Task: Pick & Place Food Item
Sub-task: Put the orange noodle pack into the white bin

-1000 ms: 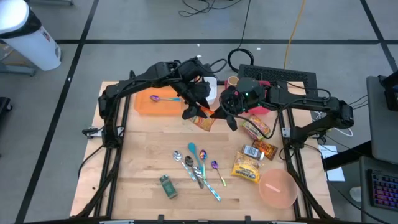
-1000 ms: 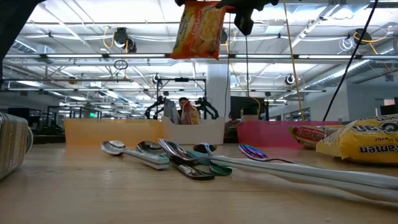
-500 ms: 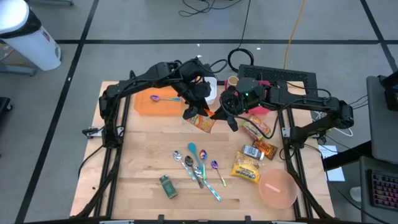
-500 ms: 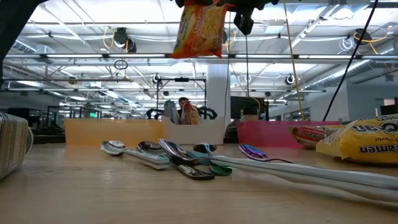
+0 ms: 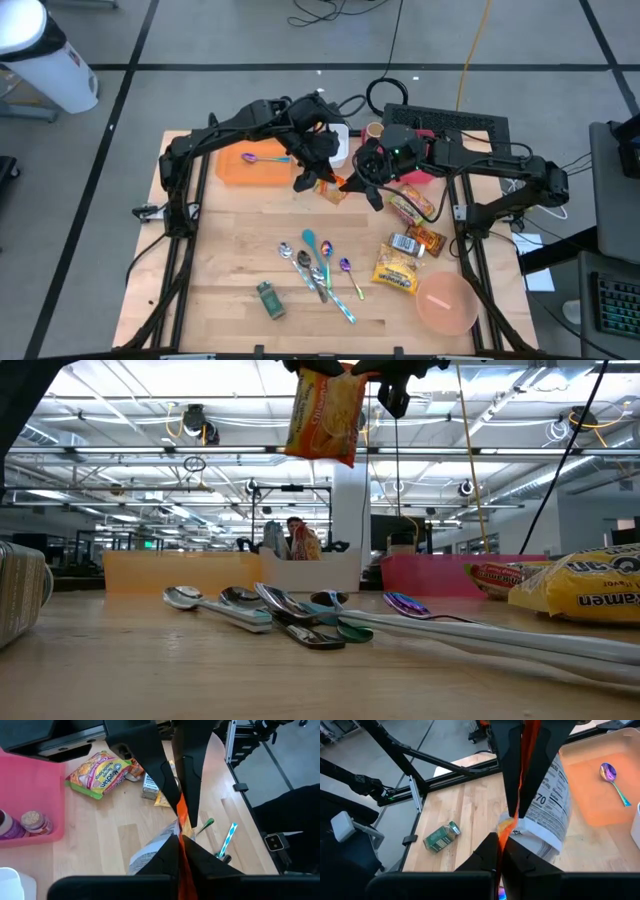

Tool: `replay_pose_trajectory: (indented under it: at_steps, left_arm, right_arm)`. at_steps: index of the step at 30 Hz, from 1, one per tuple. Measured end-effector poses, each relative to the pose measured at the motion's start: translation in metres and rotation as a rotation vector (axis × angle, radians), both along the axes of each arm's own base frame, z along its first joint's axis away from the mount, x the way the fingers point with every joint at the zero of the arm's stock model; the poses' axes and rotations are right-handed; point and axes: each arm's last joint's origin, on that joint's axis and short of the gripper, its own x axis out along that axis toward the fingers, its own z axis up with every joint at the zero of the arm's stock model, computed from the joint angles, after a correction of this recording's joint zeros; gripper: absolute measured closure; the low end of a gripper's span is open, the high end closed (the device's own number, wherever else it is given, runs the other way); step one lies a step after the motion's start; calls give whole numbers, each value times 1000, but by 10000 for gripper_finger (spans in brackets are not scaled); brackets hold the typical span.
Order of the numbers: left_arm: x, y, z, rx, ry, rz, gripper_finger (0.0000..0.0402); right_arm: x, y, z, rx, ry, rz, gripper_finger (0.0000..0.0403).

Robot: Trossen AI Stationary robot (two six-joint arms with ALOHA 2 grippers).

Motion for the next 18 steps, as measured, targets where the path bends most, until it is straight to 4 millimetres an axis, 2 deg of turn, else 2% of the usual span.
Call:
replay_pose_trajectory:
  at_steps: [4, 10, 14, 18]
  left_arm:
    - [-1, 2, 1, 1, -3, 6, 397]
    - [-3, 9, 1, -11, -1, 34, 397]
    - [-6, 15, 1, -17, 7, 50, 399]
    - [-9, 25, 1, -30, 10, 86, 399]
  right_arm:
    - [-2, -2, 2, -7, -7, -4, 382]
    - [-9, -11, 8, 17, -30, -53, 311]
    - [-21, -20, 16, 30, -42, -105, 264]
    - [-38, -31, 26, 14, -69, -161, 235]
